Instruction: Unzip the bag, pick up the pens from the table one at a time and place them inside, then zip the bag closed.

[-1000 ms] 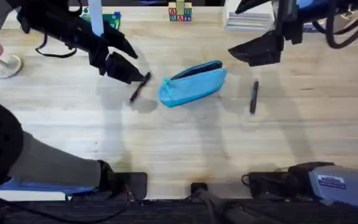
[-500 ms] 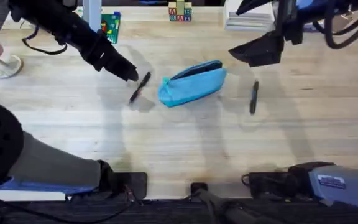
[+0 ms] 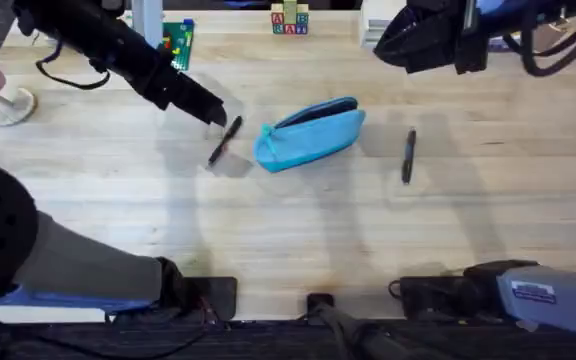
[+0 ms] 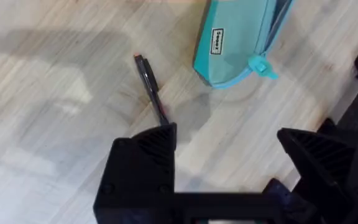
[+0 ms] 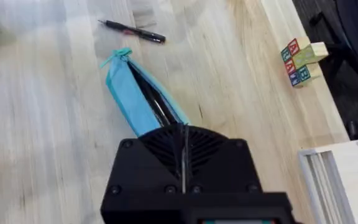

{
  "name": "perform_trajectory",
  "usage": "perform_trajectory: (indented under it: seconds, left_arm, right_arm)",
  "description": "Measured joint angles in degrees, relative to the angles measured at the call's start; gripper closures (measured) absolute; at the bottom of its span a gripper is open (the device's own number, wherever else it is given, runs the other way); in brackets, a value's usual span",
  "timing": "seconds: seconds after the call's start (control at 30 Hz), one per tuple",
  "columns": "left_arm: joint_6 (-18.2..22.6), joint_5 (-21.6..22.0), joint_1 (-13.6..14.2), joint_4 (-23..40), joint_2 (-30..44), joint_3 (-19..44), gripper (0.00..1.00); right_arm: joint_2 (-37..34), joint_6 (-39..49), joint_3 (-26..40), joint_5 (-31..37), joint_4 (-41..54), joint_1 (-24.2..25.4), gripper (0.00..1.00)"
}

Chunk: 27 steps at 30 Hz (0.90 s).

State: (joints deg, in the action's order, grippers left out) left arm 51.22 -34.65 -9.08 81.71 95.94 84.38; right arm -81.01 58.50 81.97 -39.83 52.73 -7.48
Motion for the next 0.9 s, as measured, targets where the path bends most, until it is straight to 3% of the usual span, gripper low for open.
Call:
perform_trajectory:
  seconds: [0.3, 0.57, 0.73, 0.9]
  left_arm:
    - [-5.7, 0.5, 0.0, -2.0, -3.1, 0.0, 0.001]
    - [-13.2, 4.4, 0.0, -9.4, -22.0, -8.6, 0.001]
    - [-17.0, 6.0, 0.1, -9.5, -31.4, -14.0, 0.003]
    - [-20.1, 6.4, 0.1, -8.8, -37.1, -14.3, 0.003]
  right_arm:
    - [0.0, 0.0, 0.0, 0.0, 0.6, 0.0, 0.971]
    - [0.0, 2.5, 0.0, 0.0, 2.5, 0.0, 0.971]
    - [0.0, 8.1, 0.0, 0.0, 4.0, 0.0, 0.971]
    - [-0.4, 16.0, 0.0, 0.0, 4.4, 0.0, 0.971]
